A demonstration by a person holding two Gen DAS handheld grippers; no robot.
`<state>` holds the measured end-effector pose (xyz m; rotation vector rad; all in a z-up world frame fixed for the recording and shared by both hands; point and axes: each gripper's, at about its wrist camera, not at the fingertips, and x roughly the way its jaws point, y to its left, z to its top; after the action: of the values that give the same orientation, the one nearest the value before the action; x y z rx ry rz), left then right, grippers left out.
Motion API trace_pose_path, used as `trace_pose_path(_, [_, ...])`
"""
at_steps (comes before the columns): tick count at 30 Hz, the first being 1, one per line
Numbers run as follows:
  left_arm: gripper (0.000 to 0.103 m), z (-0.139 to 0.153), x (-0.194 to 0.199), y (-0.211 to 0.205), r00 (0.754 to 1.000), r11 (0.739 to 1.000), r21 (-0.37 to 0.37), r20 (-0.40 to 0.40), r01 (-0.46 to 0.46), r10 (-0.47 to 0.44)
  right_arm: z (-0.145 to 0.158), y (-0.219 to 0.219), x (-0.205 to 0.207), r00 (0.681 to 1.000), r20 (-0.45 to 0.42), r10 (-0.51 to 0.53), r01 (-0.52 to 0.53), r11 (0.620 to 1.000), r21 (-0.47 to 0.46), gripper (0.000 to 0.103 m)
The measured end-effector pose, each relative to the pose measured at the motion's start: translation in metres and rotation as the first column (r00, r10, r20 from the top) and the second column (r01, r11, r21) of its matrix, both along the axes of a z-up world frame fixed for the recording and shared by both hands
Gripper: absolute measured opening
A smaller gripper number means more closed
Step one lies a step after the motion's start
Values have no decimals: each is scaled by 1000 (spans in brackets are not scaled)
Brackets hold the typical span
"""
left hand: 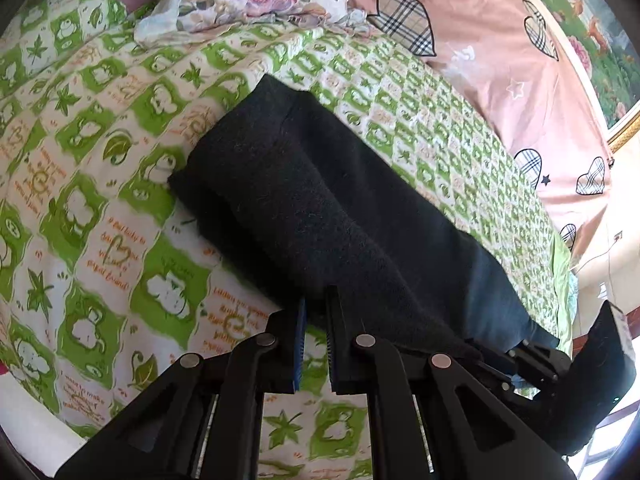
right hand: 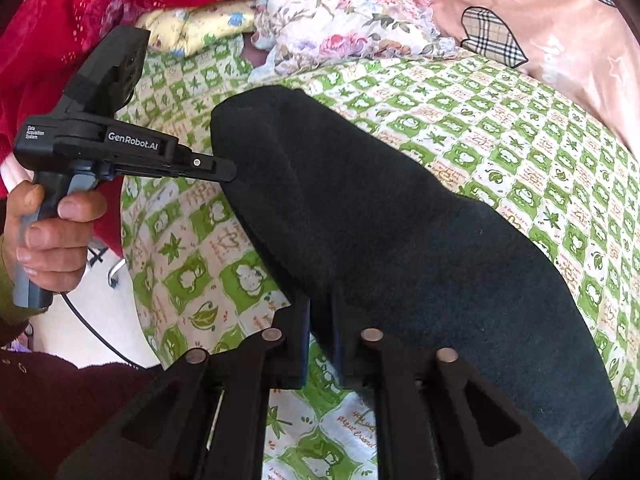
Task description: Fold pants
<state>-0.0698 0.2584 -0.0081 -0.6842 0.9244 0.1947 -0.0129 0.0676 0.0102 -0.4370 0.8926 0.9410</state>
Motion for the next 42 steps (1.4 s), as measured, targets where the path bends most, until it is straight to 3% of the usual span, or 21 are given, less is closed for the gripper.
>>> trace_pose_path(5, [10, 5, -9, 4, 999, 999, 42, -19, -25, 26, 11, -7, -1, 998, -63, 11, -4, 995, 96, 45])
trace_pose_path(6, [12, 6, -11, 6, 999, 998, 48, -21, -31, 32, 15, -9, -1, 998, -64, 7, 0, 993, 115, 46])
trace_pose_path(9, [44, 6, -16, 14, 997, 998, 24, -38, -60, 61, 24, -18, 7, 997, -78, -28, 40, 986, 163, 46])
trace_pose_path(10, [63, 6, -18, 18, 996, 997, 11, -44, -74, 75, 27, -23, 12, 995, -90, -47, 63, 981, 184, 46])
trace_pose_path(11, [69, 5, -19, 22, 994, 996, 1, -52, -91, 91, 29, -26, 15, 993, -98, -61, 79, 977, 198, 46])
trace_pose_path(16, [70, 3, -15, 37, 989, 991, -22, -78, -129, 127, 34, -50, 50, 973, -134, -189, 216, 950, 225, 46])
trace_pose_path(22, [70, 5, 1, 45, 986, 990, 0, -89, -139, 139, 35, -65, 108, 937, -194, -292, 332, 914, 232, 46])
trace_pose_path(28, [68, 1, 15, 48, 986, 990, 35, -96, -136, 139, 21, -42, 162, 942, -216, -256, 295, 941, 168, 46])
trace_pose_path(34, [62, -8, 17, 47, 987, 991, 61, -94, -122, 127, -30, -5, 162, 953, -267, -147, 140, 989, -46, 46])
trace_pose_path(36, [59, -9, 21, 45, 988, 990, 76, -87, -120, 126, -33, -7, 160, 955, -266, -134, 132, 991, -27, 45])
trace_pose_path(37, [52, -9, 24, 43, 989, 990, 85, -79, -115, 121, -33, -9, 161, 949, -285, -131, 131, 991, -22, 44])
trace_pose_path(39, [43, -10, 31, 39, 991, 987, 119, -73, -105, 115, -31, -9, 159, 947, -299, -121, 121, 993, -18, 32])
trace_pose_path(41, [24, -6, 34, 35, 994, 986, 138, -53, -92, 100, -26, -6, 151, 959, -263, -108, 102, 994, -37, 24])
trace_pose_path(42, [22, 0, 33, 33, 995, 985, 150, -31, -87, 92, -22, -8, 147, 965, -240, -105, 98, 994, -44, 19])
